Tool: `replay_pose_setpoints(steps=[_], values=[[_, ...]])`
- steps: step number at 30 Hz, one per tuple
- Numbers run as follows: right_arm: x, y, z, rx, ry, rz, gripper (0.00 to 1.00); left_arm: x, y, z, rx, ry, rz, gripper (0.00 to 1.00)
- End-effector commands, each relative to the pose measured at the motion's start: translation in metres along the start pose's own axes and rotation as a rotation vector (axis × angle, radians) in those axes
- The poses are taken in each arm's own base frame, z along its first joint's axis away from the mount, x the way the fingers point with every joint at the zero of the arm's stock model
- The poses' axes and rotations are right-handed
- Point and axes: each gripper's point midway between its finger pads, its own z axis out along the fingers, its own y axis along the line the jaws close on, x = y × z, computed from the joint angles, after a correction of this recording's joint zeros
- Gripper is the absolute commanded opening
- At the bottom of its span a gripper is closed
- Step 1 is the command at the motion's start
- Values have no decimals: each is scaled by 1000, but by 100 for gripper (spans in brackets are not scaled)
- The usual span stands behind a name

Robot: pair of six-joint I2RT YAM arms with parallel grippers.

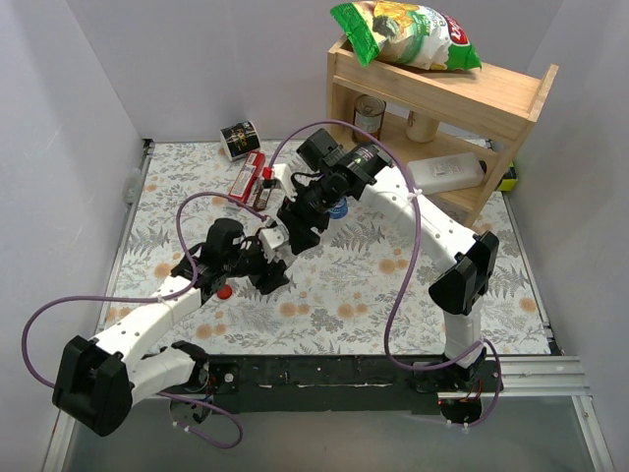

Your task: Screw on the bottle caps

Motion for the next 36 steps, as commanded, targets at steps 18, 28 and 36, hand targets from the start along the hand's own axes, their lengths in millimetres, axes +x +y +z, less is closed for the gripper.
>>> replay_pose_setpoints(steps=[18, 28, 36], values=[[-7, 74, -56, 27, -145, -889, 70, -42, -60, -15, 420, -128, 207, 0], [-1, 83, -40, -7, -91, -986, 55, -48, -65, -19, 438, -139, 211, 0], [17, 77, -32, -23, -20, -981, 38, -49, -63, -19, 433, -146, 245, 0]])
